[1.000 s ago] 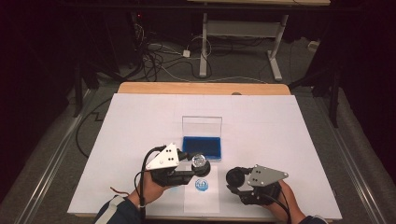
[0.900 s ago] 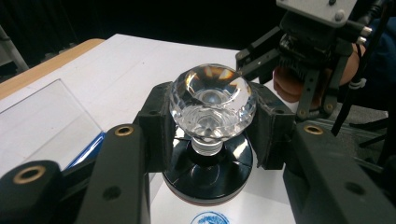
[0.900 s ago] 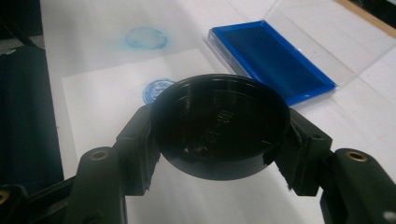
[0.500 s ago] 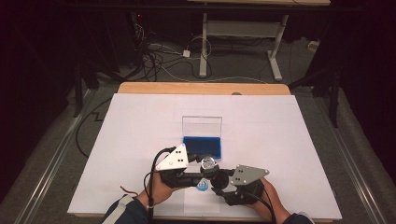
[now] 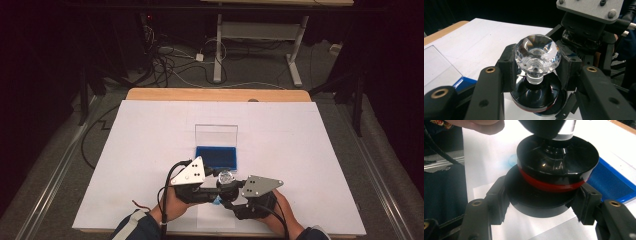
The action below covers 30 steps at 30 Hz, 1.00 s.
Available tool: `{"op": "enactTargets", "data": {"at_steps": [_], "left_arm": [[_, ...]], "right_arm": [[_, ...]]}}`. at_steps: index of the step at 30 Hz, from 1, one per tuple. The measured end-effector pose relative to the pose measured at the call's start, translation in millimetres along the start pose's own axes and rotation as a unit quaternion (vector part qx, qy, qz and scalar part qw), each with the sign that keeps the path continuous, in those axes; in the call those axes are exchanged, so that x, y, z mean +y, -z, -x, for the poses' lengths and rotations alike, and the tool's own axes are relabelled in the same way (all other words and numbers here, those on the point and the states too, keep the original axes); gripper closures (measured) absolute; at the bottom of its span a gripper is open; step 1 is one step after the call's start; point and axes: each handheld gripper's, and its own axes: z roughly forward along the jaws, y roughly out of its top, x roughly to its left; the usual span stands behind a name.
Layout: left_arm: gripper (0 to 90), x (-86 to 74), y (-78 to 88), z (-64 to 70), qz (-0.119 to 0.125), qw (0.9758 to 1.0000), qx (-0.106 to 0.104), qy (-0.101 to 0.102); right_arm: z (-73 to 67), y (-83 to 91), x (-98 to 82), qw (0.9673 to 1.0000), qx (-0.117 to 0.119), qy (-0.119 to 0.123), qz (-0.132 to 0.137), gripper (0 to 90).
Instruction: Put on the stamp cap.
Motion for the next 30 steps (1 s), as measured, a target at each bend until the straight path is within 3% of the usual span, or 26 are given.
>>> {"op": "enactTargets", "data": {"at_steps": [30], "left_arm": [[54.0,-4.1,-3.3,3.7,0.015,0.9997,-0.017,-0.001]], "right_arm": [[2.0,3.9,-1.5,0.9999,-0.011,-0.006,0.010,38.6]]}}
